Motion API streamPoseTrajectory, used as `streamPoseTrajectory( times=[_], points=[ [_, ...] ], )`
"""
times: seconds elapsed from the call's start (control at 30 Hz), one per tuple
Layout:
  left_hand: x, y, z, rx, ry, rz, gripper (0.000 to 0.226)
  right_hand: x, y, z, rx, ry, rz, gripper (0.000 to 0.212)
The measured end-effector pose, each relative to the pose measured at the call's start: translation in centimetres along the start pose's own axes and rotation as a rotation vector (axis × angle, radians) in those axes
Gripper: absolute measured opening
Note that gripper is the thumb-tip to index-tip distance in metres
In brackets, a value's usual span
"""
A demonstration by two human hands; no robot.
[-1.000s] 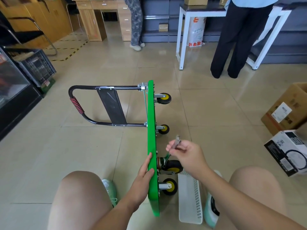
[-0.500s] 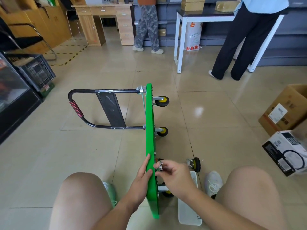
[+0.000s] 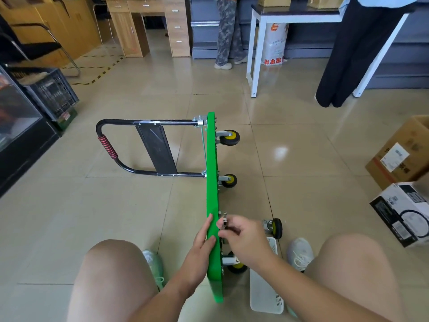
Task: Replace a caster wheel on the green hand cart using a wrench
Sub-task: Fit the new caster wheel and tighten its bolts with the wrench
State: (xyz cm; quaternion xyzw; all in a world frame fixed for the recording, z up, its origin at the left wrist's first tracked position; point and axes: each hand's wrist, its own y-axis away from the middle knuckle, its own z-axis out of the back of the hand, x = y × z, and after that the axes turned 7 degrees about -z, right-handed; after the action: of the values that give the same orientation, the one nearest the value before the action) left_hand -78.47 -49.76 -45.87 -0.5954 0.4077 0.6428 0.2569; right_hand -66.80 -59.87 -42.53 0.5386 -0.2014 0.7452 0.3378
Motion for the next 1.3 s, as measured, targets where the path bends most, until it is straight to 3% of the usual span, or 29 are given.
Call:
streamPoseTrajectory(
  times=[0.13,0.33,0.4,0.53,0.67,1.07,1.3],
  points=[
    [0.1,-0.1,0.1,0.001,-0.026,0.004,0.054,1.1,-2.0,0.0,0.062,0.067,-0.049,0.029],
    [0.4,-0.2,0.2,0.016,-0.011,0.027,0.055,1.2,-6.6,1.6,0.031,-0.182,-0.454,0.02],
    [0.4,-0.2,0.3,0.019,-0.014,0.029,0.054,1.0,-6.9,2.3,0.054,-0.309,-0.514,0.021],
    [0.5,-0.3,0.4,0.027,-0.022,0.018,0.054,1.3,-6.4,3.8,0.029,-0.37,-0.373,0.024],
    [0.6,-0.2,0.4,0.023,-0.034,0.011,0.053,1.8,-3.7,4.6,0.037,-0.23,-0.236,0.023],
    [0.2,0.2,0.1,0.005,-0.015,-0.018,0.053,0.0,3.3,0.1,0.013,-0.305,-0.116,0.052],
    [-0.3,0.2,0.0,-0.002,0.014,-0.004,0.049,0.0,2.7,-0.4,0.049,-0.21,-0.047,0.044]
  ],
)
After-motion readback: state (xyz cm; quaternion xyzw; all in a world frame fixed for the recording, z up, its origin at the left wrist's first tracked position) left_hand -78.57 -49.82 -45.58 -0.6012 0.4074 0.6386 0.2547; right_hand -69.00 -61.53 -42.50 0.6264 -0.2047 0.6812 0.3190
